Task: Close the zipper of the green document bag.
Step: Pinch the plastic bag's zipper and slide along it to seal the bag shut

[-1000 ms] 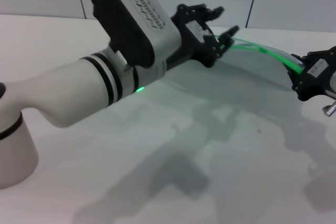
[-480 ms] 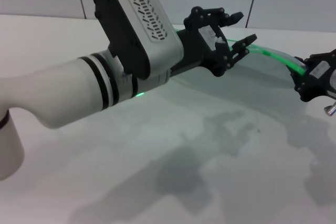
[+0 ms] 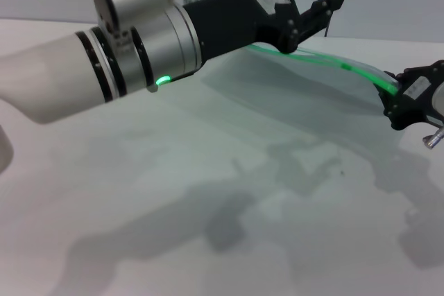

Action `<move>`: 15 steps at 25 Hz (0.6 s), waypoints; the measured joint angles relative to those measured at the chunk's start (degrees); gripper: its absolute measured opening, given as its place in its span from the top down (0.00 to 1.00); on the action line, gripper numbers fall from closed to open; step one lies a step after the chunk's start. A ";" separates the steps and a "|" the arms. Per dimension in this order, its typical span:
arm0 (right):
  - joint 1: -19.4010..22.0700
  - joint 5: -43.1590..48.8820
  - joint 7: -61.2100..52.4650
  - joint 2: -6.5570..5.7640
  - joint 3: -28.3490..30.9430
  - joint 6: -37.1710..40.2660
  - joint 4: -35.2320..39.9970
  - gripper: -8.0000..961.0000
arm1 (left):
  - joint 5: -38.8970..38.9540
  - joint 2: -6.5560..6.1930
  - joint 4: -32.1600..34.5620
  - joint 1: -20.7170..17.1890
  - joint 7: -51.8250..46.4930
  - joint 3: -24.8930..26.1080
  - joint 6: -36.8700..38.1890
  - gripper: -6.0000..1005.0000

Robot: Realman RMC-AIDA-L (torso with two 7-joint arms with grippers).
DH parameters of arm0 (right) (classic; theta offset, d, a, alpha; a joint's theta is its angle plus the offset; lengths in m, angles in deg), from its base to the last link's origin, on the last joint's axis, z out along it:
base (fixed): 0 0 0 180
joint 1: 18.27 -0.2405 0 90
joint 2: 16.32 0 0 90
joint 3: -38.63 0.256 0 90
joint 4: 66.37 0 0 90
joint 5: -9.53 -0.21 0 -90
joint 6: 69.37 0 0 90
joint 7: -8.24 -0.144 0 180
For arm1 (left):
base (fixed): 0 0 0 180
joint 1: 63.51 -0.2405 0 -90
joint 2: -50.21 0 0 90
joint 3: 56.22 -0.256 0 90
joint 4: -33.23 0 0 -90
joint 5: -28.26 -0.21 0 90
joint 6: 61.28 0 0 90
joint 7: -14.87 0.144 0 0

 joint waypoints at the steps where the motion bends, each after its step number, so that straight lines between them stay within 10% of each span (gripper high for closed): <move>1: -0.15 0.00 0.01 0.00 0.00 -0.02 -0.10 0.92 | -0.28 0.11 1.60 0.75 -1.91 1.21 -2.23 0.59; 7: -0.44 0.00 0.04 0.00 0.00 -0.03 -0.58 0.93 | -4.36 0.05 6.57 4.59 -8.80 4.96 -9.55 0.59; 15: -0.75 0.03 0.17 0.00 0.00 -0.04 -0.97 0.93 | -30.80 0.26 3.84 6.31 -23.50 11.61 -14.11 0.59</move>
